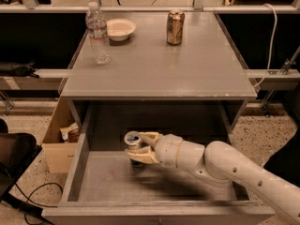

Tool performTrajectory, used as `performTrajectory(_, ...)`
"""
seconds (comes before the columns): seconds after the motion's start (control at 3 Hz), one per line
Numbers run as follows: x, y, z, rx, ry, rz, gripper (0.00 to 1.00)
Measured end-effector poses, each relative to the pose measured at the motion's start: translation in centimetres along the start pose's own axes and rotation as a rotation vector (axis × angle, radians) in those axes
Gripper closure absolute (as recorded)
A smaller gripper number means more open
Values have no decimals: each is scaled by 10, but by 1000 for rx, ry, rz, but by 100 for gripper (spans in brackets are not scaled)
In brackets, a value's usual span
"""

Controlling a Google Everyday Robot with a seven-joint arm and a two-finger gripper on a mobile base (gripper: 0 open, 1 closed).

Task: Place redbull can into top drawer

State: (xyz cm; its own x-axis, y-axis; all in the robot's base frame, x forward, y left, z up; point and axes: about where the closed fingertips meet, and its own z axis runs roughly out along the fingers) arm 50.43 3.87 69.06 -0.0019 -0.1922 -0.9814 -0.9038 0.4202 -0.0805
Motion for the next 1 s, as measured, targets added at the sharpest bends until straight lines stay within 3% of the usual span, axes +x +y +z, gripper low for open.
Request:
performTrajectory(0.33,16,1,8,-12,-26,15,100)
performTrajectory(1.0,19,2,9,-14,-29,20,53)
